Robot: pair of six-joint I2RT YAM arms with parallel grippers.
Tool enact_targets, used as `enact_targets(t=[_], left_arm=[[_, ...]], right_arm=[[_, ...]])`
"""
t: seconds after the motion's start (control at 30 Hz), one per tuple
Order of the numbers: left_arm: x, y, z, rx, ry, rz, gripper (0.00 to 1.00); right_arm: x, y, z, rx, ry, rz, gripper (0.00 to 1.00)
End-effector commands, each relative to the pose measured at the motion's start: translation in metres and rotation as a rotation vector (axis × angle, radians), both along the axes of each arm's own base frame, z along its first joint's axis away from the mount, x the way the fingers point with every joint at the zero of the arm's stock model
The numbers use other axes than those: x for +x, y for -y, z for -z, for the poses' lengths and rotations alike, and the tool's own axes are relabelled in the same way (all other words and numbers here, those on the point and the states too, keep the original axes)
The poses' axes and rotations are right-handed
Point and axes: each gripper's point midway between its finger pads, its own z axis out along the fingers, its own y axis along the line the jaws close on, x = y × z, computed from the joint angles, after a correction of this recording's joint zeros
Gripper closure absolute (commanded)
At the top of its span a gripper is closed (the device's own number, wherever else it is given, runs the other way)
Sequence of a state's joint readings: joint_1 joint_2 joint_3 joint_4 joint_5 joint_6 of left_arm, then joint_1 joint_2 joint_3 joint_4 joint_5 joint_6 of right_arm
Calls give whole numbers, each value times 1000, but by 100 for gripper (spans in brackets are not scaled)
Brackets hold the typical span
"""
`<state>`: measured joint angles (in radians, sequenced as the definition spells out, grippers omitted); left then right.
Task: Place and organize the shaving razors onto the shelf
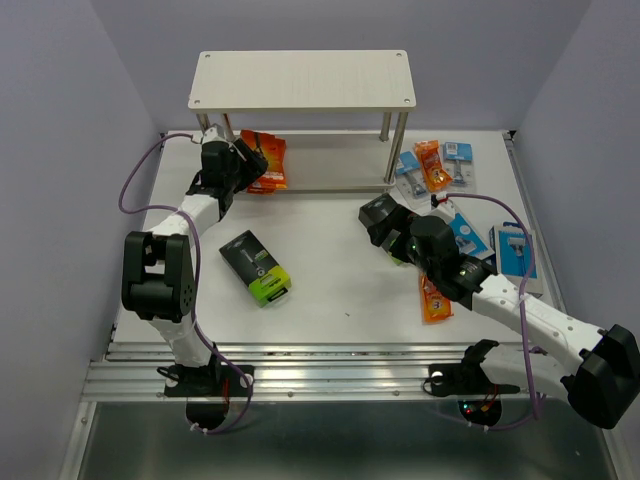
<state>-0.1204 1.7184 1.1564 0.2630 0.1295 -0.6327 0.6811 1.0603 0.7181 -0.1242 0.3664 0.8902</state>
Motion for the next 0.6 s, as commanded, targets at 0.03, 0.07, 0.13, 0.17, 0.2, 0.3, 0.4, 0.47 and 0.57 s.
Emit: enact_targets(t=[0.03,0.07,0.13,0.17,0.2,0.3,0.4,0.47,0.57], left_arm=[[8,-5,-44,-4,91,-17,27],[8,-5,-44,-4,91,-17,26],[6,-6,-45,-3,89,-24,26],[5,-7,-48,-4,93,-28,26],[5,-8,-47,-2,87,-34,21],[2,-13,-44,17,55,-56,1],[0,-17,-43,32,41,-75,1],[-2,-18,-44,37,42,-76,1],[-6,-17,-45,38,41,-65,1]], right_arm=[[3,2,-8,19,28,19,0],[3,2,-8,20,28,20,0],[3,2,-8,20,26,20,0],[3,2,-8,20,26,20,0],[3,2,-8,20,26,20,0],[3,1,-7,21,24,16,0],[3,1,-6,24,19,13,0],[3,0,-6,25,17,12,0],[2,-1,-6,29,16,8,0]])
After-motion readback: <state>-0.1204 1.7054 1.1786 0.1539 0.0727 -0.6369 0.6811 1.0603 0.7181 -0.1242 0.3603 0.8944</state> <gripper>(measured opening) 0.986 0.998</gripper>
